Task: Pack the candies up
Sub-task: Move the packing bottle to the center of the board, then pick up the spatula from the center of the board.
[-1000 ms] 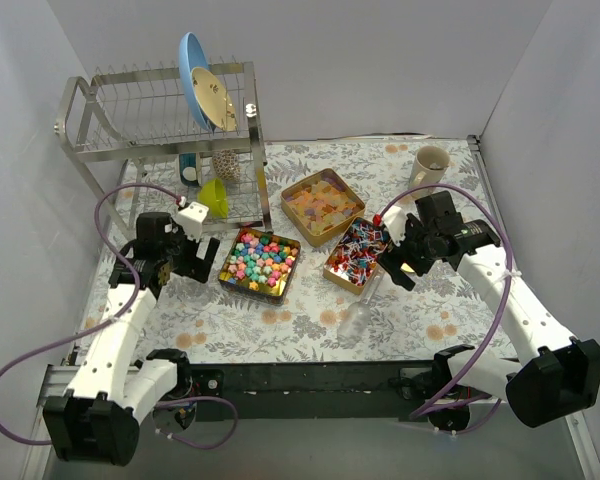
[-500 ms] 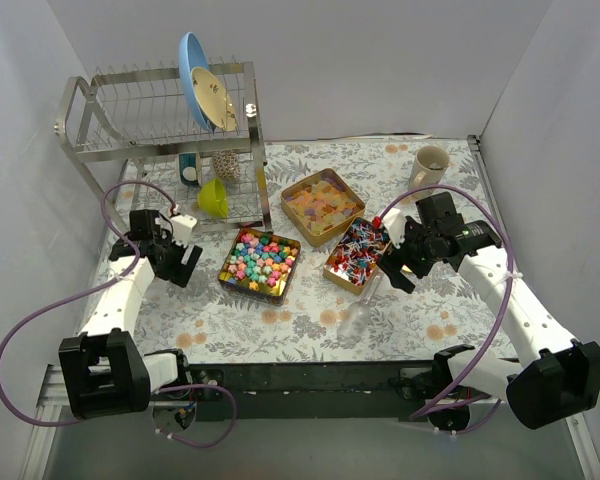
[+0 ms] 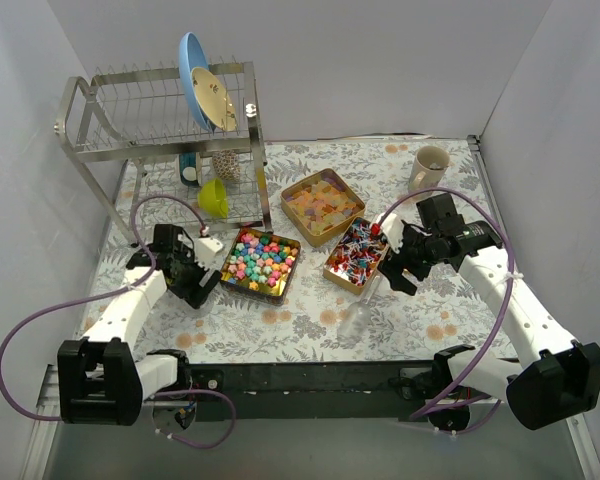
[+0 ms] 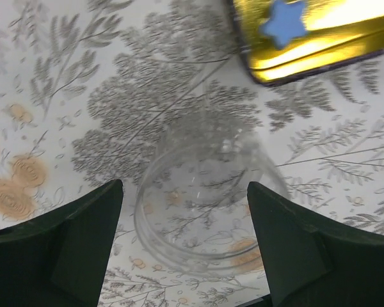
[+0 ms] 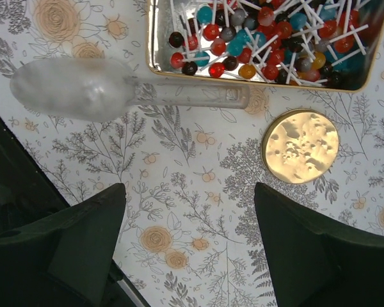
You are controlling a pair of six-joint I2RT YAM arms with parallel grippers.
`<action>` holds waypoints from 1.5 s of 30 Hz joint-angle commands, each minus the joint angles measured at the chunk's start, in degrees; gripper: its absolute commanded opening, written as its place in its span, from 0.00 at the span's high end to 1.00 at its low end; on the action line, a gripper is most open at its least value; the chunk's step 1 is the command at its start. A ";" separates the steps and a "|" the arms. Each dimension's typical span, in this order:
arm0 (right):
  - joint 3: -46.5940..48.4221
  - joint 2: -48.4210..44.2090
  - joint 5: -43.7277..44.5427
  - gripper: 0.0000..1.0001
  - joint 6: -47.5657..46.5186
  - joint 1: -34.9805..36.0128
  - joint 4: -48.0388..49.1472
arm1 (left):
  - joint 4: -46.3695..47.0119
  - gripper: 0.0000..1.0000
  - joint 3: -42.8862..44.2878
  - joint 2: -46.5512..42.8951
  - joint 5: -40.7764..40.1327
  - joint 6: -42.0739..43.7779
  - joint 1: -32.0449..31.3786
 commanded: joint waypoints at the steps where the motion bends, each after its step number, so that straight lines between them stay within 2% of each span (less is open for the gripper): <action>1: -0.18 -0.24 -8.48 0.13 -11.25 0.36 -4.25 | -2.10 0.21 -0.90 -4.03 2.03 -2.29 -8.55; 7: -3.17 0.11 -9.98 0.14 -18.29 3.69 -2.31 | -4.12 0.20 1.47 -3.07 4.14 -8.71 -14.20; 12: -5.98 0.55 -9.63 0.17 -23.92 10.88 0.05 | -5.18 0.18 4.37 -3.59 1.78 -10.39 -14.38; 15: -8.00 1.34 -8.58 0.17 -25.76 15.45 2.25 | -7.81 0.14 6.91 -7.10 2.64 -9.60 -14.38; 16: -8.53 1.86 -8.23 0.17 -26.47 16.52 2.60 | -9.65 0.10 7.71 -8.94 3.43 -9.51 -14.30; 17: -9.49 1.96 -7.44 0.18 -28.13 17.57 3.39 | -10.71 0.02 8.41 -9.74 4.05 -9.95 -14.29; 24: -13.63 3.01 -4.80 0.19 -34.47 22.15 8.84 | -12.74 0.02 16.14 -12.74 4.93 -16.96 -14.29; 28: -13.63 5.65 -3.04 0.25 -35.44 21.80 9.38 | -12.74 0.02 21.50 -11.33 5.72 -20.23 -14.38; 36: -14.33 6.44 -3.04 0.35 -40.89 17.42 6.39 | -13.09 0.03 29.32 -8.52 4.59 -20.85 -14.38; 45: -13.46 11.53 -3.30 0.38 -45.20 9.94 7.79 | -12.31 0.03 35.22 -4.13 5.64 -22.25 -14.29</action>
